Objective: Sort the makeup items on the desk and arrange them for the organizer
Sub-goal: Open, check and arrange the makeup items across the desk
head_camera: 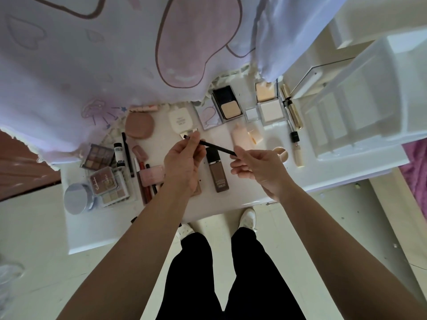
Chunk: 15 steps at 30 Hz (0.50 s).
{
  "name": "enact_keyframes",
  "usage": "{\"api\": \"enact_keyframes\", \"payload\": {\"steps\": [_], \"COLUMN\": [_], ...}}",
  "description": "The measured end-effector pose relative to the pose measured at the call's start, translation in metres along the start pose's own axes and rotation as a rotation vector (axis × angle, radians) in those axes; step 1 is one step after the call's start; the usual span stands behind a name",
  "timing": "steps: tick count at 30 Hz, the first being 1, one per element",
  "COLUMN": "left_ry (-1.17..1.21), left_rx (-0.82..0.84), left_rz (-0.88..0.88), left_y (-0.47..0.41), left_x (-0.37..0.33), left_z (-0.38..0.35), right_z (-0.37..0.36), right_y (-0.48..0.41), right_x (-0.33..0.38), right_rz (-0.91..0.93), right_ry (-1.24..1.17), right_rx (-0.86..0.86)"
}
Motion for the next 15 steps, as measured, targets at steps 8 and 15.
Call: {"api": "enact_keyframes", "payload": {"steps": [8,15], "left_ry": [-0.183,0.101], "left_rx": [0.056,-0.159], "left_rz": [-0.039,-0.031], "left_y": [0.003,-0.033], "left_x": [0.003,-0.031], "left_z": [-0.016,0.019], "right_z": [-0.001,0.037], "right_y": [0.001,0.002], "right_x": [0.005,0.002], "right_rz": [0.190,0.388], "right_ry": [0.057,0.172], "right_rx": [-0.018,-0.169]}}
Point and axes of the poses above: each hand's wrist, its own y-axis away from the middle knuckle, its own z-axis out of the back of the hand, x = y × z, the point moved 1 cm from there along -y, towards the middle knuckle, and after that the axes turned 10 degrees about -y, right-handed, at the moved point
